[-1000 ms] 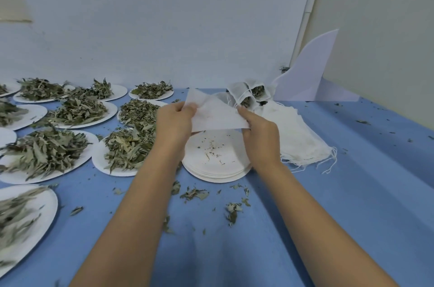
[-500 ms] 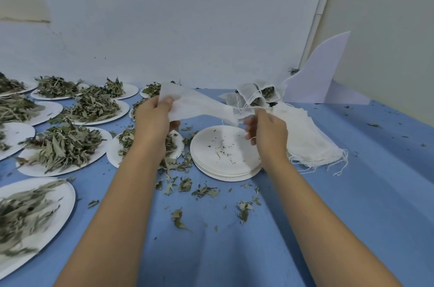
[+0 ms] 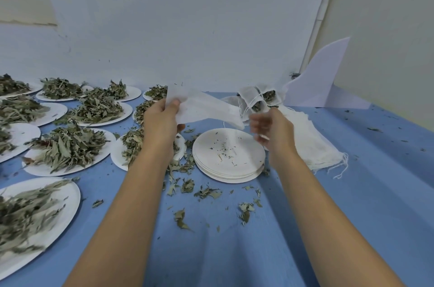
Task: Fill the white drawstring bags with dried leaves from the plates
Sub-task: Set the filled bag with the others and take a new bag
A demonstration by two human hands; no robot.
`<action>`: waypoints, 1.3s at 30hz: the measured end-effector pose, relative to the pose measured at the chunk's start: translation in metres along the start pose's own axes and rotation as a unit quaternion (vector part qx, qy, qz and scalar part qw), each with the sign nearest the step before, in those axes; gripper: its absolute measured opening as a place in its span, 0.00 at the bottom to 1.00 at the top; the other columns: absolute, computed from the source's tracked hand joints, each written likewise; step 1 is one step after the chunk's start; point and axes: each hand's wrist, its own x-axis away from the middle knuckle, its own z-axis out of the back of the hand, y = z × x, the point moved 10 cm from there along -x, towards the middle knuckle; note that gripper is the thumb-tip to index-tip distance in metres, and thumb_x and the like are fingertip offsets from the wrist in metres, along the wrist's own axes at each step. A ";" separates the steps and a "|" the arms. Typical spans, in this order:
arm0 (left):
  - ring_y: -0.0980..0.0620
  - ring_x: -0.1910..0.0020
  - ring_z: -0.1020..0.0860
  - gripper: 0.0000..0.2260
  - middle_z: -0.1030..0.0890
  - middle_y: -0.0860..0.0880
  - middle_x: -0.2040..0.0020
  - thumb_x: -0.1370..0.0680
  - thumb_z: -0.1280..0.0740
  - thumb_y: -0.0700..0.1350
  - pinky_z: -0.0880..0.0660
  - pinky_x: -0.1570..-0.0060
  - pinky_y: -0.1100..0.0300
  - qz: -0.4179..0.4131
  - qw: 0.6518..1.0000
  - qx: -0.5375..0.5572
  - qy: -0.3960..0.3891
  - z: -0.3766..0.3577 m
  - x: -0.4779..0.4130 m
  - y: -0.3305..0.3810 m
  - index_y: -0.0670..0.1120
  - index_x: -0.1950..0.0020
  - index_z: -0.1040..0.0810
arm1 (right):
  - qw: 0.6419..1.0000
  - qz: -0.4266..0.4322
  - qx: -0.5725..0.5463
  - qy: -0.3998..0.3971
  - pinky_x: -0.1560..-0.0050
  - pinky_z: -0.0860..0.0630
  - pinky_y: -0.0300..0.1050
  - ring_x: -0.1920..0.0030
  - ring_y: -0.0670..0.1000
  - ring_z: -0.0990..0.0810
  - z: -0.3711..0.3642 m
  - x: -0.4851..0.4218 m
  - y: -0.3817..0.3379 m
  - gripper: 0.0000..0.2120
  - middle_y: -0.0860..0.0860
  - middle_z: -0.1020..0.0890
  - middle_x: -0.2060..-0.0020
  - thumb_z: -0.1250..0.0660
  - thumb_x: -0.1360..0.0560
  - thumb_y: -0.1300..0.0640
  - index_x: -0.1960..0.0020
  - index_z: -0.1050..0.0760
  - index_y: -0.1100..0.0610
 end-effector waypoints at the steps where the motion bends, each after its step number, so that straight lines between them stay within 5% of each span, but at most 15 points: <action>1: 0.57 0.60 0.25 0.08 0.21 0.53 0.56 0.19 0.39 0.43 0.27 0.72 0.69 -0.002 1.000 -0.003 -0.001 -0.001 0.000 0.000 0.52 0.53 0.23 | 0.996 -0.045 0.028 -0.066 0.69 0.26 0.38 0.70 0.48 0.22 -0.015 0.003 0.008 0.15 0.52 0.18 0.70 0.40 0.24 0.54 0.62 0.19 0.60; 3: 0.57 0.61 0.25 0.09 0.22 0.53 0.57 0.19 0.39 0.43 0.27 0.72 0.70 -0.003 1.000 -0.011 -0.001 -0.002 0.000 -0.002 0.54 0.55 0.24 | 0.979 -0.120 0.036 -0.163 0.69 0.23 0.37 0.68 0.50 0.19 -0.038 0.011 0.025 0.15 0.55 0.16 0.65 0.38 0.25 0.51 0.57 0.19 0.62; 5: 0.56 0.59 0.25 0.09 0.22 0.53 0.57 0.18 0.40 0.43 0.26 0.70 0.70 -0.007 1.000 -0.025 -0.001 -0.002 0.001 -0.002 0.53 0.54 0.23 | 0.976 -0.141 -0.011 -0.168 0.69 0.22 0.38 0.67 0.50 0.20 -0.042 0.013 0.031 0.08 0.55 0.18 0.63 0.34 0.26 0.57 0.56 0.21 0.61; 7: 0.53 0.50 0.23 0.08 0.22 0.51 0.48 0.18 0.40 0.44 0.23 0.55 0.66 -0.041 0.994 -0.104 -0.012 -0.005 0.003 0.000 0.50 0.43 0.23 | 0.980 -0.133 -0.053 -0.138 0.70 0.22 0.37 0.68 0.49 0.23 -0.039 0.010 0.030 0.03 0.53 0.21 0.65 0.32 0.26 0.61 0.58 0.22 0.60; 9: 0.49 0.37 0.31 0.18 0.31 0.47 0.36 0.20 0.38 0.46 0.32 0.39 0.60 -0.130 0.948 -0.290 0.008 -0.006 0.007 0.011 0.51 0.29 0.32 | 0.984 -0.113 -0.084 -0.106 0.70 0.23 0.36 0.69 0.47 0.21 -0.034 0.007 0.026 0.02 0.51 0.18 0.68 0.30 0.27 0.62 0.58 0.21 0.59; 11: 0.49 0.36 0.36 0.19 0.34 0.46 0.37 0.21 0.34 0.47 0.37 0.42 0.62 -0.228 0.905 -0.357 0.045 -0.013 0.021 0.031 0.53 0.30 0.32 | 0.989 -0.080 -0.100 -0.073 0.69 0.24 0.34 0.70 0.44 0.20 -0.028 0.006 0.018 0.01 0.49 0.17 0.69 0.28 0.28 0.62 0.57 0.20 0.59; 13: 0.55 0.47 0.29 0.09 0.27 0.50 0.48 0.22 0.33 0.47 0.34 0.51 0.66 -0.264 0.916 -0.302 0.017 -0.027 0.031 0.040 0.51 0.42 0.25 | 0.990 -0.052 -0.119 -0.055 0.68 0.24 0.33 0.70 0.43 0.21 -0.026 0.008 0.010 0.02 0.48 0.17 0.68 0.27 0.29 0.63 0.58 0.19 0.58; 15: 0.59 0.60 0.25 0.02 0.23 0.53 0.58 0.23 0.32 0.47 0.29 0.61 0.67 -0.218 0.949 -0.220 -0.053 -0.044 0.033 0.033 0.51 0.52 0.23 | 0.992 -0.028 -0.114 -0.049 0.67 0.25 0.32 0.70 0.42 0.22 -0.029 0.012 0.005 0.03 0.46 0.17 0.68 0.26 0.30 0.62 0.60 0.18 0.56; 18: 0.52 0.58 0.19 0.05 0.18 0.51 0.58 0.24 0.30 0.48 0.21 0.57 0.58 -0.119 0.969 -0.176 -0.128 -0.066 0.036 0.010 0.47 0.52 0.20 | 0.995 0.016 -0.066 -0.072 0.66 0.24 0.32 0.68 0.42 0.21 -0.042 0.020 -0.001 0.04 0.49 0.18 0.67 0.27 0.30 0.63 0.61 0.20 0.56; 21: 0.48 0.55 0.18 0.10 0.17 0.46 0.58 0.24 0.30 0.47 0.19 0.53 0.52 -0.051 0.983 -0.128 -0.121 -0.063 0.034 -0.006 0.41 0.50 0.19 | 0.990 0.042 -0.016 -0.133 0.63 0.23 0.32 0.65 0.43 0.19 -0.056 0.029 -0.005 0.01 0.51 0.17 0.65 0.29 0.28 0.64 0.57 0.19 0.60; 25: 0.49 0.60 0.18 0.07 0.17 0.46 0.62 0.24 0.30 0.45 0.19 0.58 0.57 -0.055 0.986 -0.125 -0.099 -0.050 0.026 -0.007 0.43 0.56 0.17 | 0.980 0.027 0.011 -0.197 0.59 0.22 0.34 0.61 0.46 0.17 -0.064 0.033 -0.002 0.05 0.52 0.15 0.62 0.30 0.26 0.62 0.51 0.18 0.60; 31: 0.51 0.61 0.19 0.06 0.18 0.47 0.60 0.25 0.31 0.41 0.20 0.55 0.53 -0.101 0.955 -0.266 -0.089 -0.043 0.022 -0.003 0.42 0.49 0.19 | 0.986 0.024 0.038 -0.160 0.61 0.21 0.35 0.67 0.45 0.19 -0.058 0.027 0.003 0.04 0.49 0.17 0.67 0.33 0.24 0.64 0.53 0.19 0.61; 35: 0.52 0.61 0.21 0.08 0.21 0.48 0.60 0.25 0.35 0.40 0.25 0.59 0.56 -0.160 0.917 -0.361 -0.045 -0.038 0.025 0.007 0.45 0.46 0.25 | 0.986 0.121 0.115 -0.012 0.58 0.19 0.42 0.71 0.42 0.22 -0.032 0.021 -0.013 0.05 0.47 0.21 0.71 0.34 0.27 0.64 0.57 0.21 0.57; 39: 0.48 0.58 0.24 0.15 0.30 0.47 0.43 0.26 0.36 0.35 0.24 0.61 0.49 -0.269 0.859 -0.432 -0.058 -0.055 0.040 0.019 0.45 0.40 0.31 | 0.961 0.200 0.190 -0.004 0.54 0.20 0.49 0.68 0.45 0.19 -0.039 0.032 -0.029 0.08 0.46 0.20 0.69 0.35 0.28 0.62 0.55 0.21 0.50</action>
